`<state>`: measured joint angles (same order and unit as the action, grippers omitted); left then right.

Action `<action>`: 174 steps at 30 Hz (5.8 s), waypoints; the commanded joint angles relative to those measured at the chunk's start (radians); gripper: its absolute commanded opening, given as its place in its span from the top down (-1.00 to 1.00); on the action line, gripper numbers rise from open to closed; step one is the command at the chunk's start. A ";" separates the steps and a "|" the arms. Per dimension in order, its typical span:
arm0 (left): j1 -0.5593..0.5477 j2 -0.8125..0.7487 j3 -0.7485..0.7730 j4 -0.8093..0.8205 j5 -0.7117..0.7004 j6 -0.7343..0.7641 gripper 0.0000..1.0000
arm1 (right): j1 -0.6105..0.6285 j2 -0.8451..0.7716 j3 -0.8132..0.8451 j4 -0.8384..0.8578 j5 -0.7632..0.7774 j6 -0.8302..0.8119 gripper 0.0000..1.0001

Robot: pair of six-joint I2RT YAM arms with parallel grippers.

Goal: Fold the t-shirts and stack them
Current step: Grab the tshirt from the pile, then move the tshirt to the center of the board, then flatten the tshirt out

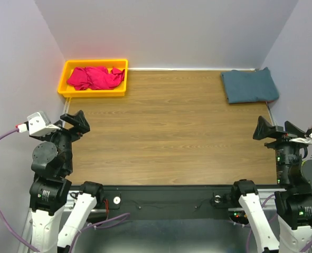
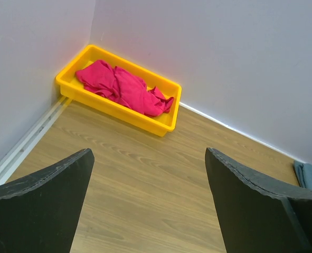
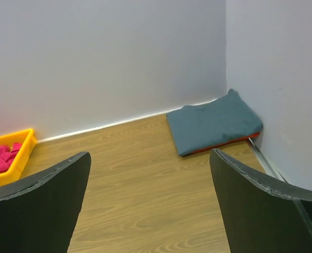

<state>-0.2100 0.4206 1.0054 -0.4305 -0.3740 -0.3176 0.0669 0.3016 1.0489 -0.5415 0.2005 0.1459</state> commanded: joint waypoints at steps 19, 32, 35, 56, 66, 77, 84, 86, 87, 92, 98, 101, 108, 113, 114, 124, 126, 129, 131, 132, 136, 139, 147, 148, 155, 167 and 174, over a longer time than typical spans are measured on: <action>-0.005 0.647 0.108 0.292 0.070 0.009 -0.88 | 0.007 0.042 -0.260 0.098 -0.062 0.103 -1.00; 0.058 1.455 0.689 0.292 -0.026 0.032 -0.70 | 0.007 0.079 -0.406 0.127 -0.091 0.119 -1.00; 0.076 1.625 0.869 0.286 -0.034 0.015 -0.70 | 0.005 0.094 -0.409 0.130 -0.096 0.126 -1.00; 0.202 2.009 1.191 0.180 0.104 -0.032 1.00 | 0.007 0.125 -0.412 0.132 -0.125 0.144 -1.00; 0.112 1.589 1.095 0.305 0.067 0.074 1.00 | 0.005 0.050 -0.388 0.127 -0.154 0.158 -1.00; -0.215 1.198 1.096 0.331 0.282 -0.041 1.00 | 0.007 0.044 -0.250 0.124 -0.148 0.142 -1.00; -0.345 1.101 1.011 0.389 0.422 -0.135 1.00 | 0.007 0.057 -0.193 0.121 -0.154 0.139 -1.00; -0.345 1.043 0.857 0.410 0.394 -0.149 1.00 | 0.005 0.059 -0.191 0.117 -0.168 0.146 -1.00; -0.344 1.023 0.798 0.415 0.391 -0.153 1.00 | 0.005 0.062 -0.190 0.114 -0.177 0.146 -1.00; -0.344 0.851 0.256 0.463 0.247 -0.257 0.42 | 0.005 0.115 -0.182 0.068 -0.294 0.144 -1.00; -0.338 0.595 -0.166 0.333 0.029 -0.333 -0.56 | 0.007 0.214 -0.196 0.023 -0.482 0.161 -1.00; -0.342 0.517 -0.217 0.274 0.081 -0.266 -0.58 | 0.005 0.281 -0.219 0.017 -0.532 0.210 -1.00; -0.546 0.630 -0.124 0.272 0.164 -0.074 -0.58 | 0.005 0.508 -0.256 -0.008 -0.592 0.317 -0.95; -0.694 0.911 0.064 0.266 0.118 -0.006 -0.53 | 0.005 0.593 -0.299 -0.017 -0.543 0.359 -0.75; -0.718 0.949 0.093 0.272 0.115 -0.008 -0.52 | 0.005 0.597 -0.306 -0.018 -0.523 0.365 -0.71; -0.839 1.521 0.565 0.130 -0.006 -0.044 -0.34 | 0.005 0.582 -0.371 -0.032 -0.378 0.366 -0.62; -0.844 1.575 0.637 0.101 -0.051 -0.067 -0.30 | 0.005 0.567 -0.379 -0.032 -0.371 0.374 -0.62; -0.845 1.655 0.706 0.070 -0.089 -0.087 -0.22 | 0.005 0.545 -0.398 -0.032 -0.372 0.383 -0.62; -0.844 1.698 0.739 0.056 -0.104 -0.092 -0.18 | 0.005 0.538 -0.405 -0.034 -0.374 0.382 -0.62; -0.845 1.707 0.743 0.047 -0.124 -0.095 -0.18 | 0.005 0.530 -0.409 -0.034 -0.372 0.383 -0.62; -0.845 1.741 0.746 0.013 -0.183 -0.109 -0.17 | 0.007 0.519 -0.418 -0.034 -0.377 0.380 -0.62; -0.845 1.733 0.722 0.009 -0.226 -0.118 -0.17 | 0.005 0.518 -0.418 -0.034 -0.377 0.377 -0.63; -0.851 1.707 0.693 0.006 -0.281 -0.118 -0.11 | 0.007 0.516 -0.420 -0.034 -0.378 0.377 -0.63; -0.850 1.712 0.693 0.006 -0.279 -0.118 -0.08 | 0.005 0.515 -0.420 -0.034 -0.378 0.377 -0.63; -0.852 1.727 0.702 0.007 -0.244 -0.113 0.62 | 0.005 0.507 -0.420 -0.034 -0.381 0.376 -0.63; -0.798 1.450 0.639 -0.005 -0.335 -0.078 1.00 | 0.005 0.663 -0.402 0.046 -0.578 0.362 -0.39; -0.663 1.206 0.501 0.009 -0.272 -0.060 1.00 | 0.007 0.858 -0.403 0.202 -0.714 0.397 -0.14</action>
<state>-0.9424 1.7473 1.5658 -0.4213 -0.6487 -0.3943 0.0669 1.0992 0.6361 -0.4686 -0.4114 0.5251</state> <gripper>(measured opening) 0.020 0.585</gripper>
